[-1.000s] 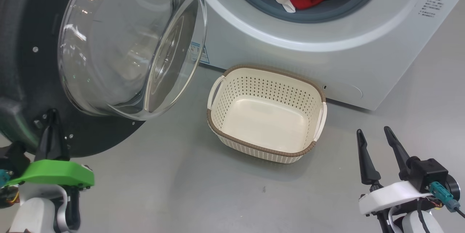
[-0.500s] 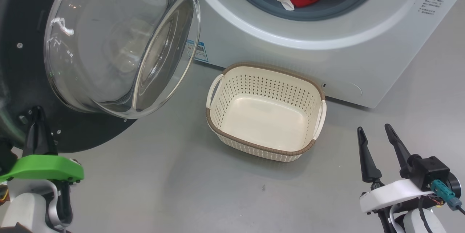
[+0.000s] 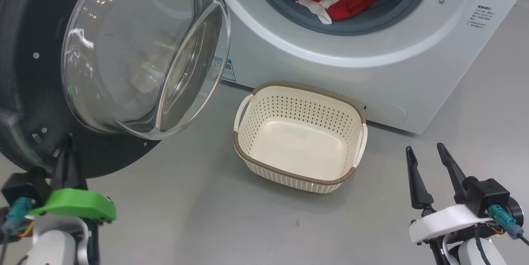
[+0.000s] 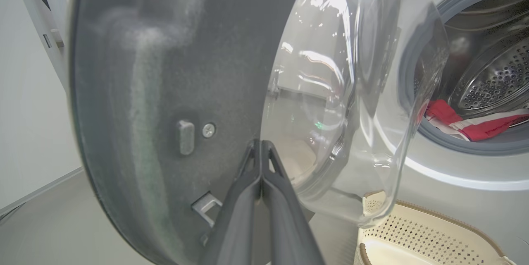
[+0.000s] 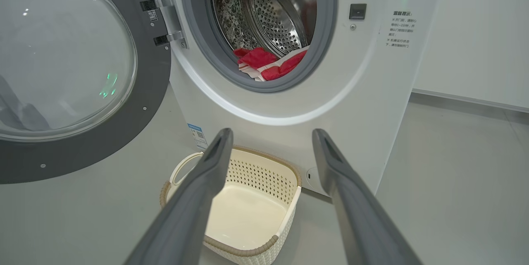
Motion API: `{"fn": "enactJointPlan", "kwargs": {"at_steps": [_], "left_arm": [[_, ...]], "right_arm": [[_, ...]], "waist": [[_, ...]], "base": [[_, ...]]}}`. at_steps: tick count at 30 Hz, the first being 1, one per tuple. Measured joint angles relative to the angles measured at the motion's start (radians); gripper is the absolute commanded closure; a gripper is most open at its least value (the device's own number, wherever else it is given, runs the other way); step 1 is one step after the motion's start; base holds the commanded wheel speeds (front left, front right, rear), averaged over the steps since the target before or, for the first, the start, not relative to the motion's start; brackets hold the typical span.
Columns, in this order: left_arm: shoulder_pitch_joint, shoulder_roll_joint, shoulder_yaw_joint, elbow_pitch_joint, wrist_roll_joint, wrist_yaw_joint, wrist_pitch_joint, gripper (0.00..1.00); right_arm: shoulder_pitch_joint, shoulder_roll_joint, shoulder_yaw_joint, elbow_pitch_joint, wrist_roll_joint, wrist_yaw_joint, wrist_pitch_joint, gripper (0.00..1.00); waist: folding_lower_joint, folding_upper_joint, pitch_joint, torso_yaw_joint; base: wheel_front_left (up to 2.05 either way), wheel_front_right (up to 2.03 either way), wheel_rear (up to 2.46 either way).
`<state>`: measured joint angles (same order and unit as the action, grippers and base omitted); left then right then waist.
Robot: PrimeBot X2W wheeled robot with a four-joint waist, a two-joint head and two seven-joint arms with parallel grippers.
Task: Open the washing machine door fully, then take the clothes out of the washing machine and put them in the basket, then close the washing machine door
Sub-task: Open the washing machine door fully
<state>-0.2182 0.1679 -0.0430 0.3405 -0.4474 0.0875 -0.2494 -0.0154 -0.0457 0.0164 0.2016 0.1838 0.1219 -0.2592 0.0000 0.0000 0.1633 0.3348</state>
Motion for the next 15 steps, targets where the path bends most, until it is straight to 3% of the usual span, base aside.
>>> {"fn": "enactJointPlan", "kwargs": {"at_steps": [13, 15], "left_arm": [[0.134, -0.045, -0.063, -0.098, 0.056, 0.000, -0.002, 1.00], [0.152, -0.051, -0.081, -0.114, 0.067, 0.000, -0.002, 0.52]], "right_arm": [[0.028, 0.002, 0.015, 0.017, 0.009, 0.000, 0.000, 0.00], [0.036, 0.002, 0.018, 0.022, 0.009, 0.000, 0.000, 0.00]], "waist": [[0.0000, 0.0000, -0.060, -0.015], [0.0000, 0.0000, -0.069, -0.020]], "base": [[0.00, 0.00, 0.00], [0.00, 0.00, 0.00]]}}
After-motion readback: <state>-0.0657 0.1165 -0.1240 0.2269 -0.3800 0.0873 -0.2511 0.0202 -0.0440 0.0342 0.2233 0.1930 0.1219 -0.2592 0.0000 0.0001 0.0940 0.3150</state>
